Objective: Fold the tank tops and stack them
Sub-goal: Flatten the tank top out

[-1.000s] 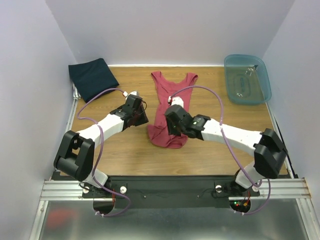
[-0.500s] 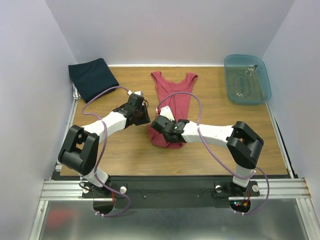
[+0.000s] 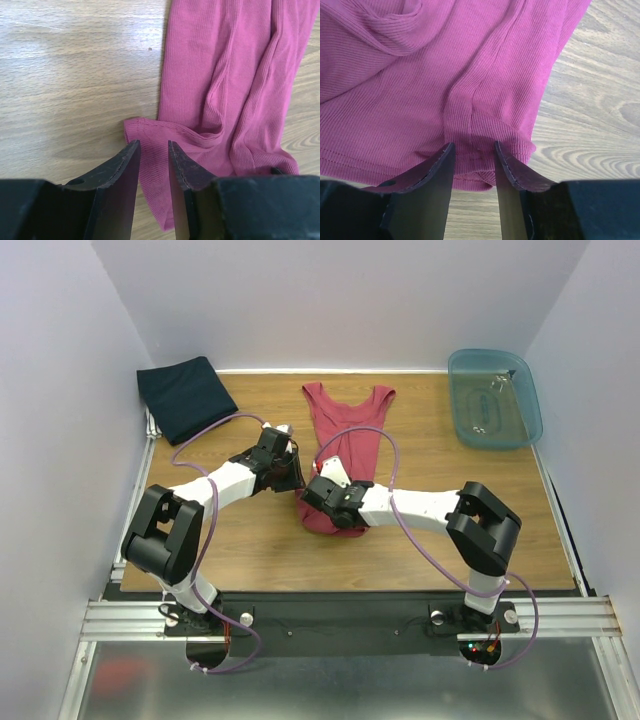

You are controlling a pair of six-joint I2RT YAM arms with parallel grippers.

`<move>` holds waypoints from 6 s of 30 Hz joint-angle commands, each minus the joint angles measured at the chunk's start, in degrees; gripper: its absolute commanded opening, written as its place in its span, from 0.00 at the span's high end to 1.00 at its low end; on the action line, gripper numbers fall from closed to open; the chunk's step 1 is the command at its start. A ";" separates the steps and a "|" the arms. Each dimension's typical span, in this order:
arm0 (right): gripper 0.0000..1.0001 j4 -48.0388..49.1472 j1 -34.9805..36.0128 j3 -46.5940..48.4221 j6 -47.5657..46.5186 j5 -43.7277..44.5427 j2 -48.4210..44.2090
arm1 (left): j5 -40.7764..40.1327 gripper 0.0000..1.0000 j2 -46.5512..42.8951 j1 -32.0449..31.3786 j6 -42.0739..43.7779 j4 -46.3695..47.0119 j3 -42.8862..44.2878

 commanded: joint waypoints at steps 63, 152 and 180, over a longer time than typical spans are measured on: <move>1.00 7.88 -36.06 -18.90 6.65 -10.30 -20.07 | 10.59 0.56 4.98 -1.45 17.72 -9.38 8.80; 1.00 10.35 -49.60 15.70 15.16 -40.27 -48.89 | -1.09 1.00 -27.63 4.00 -5.03 -23.53 48.33; 1.00 23.27 -49.68 49.19 13.68 -45.28 -9.89 | 16.45 1.00 16.28 15.85 -11.71 -10.79 94.53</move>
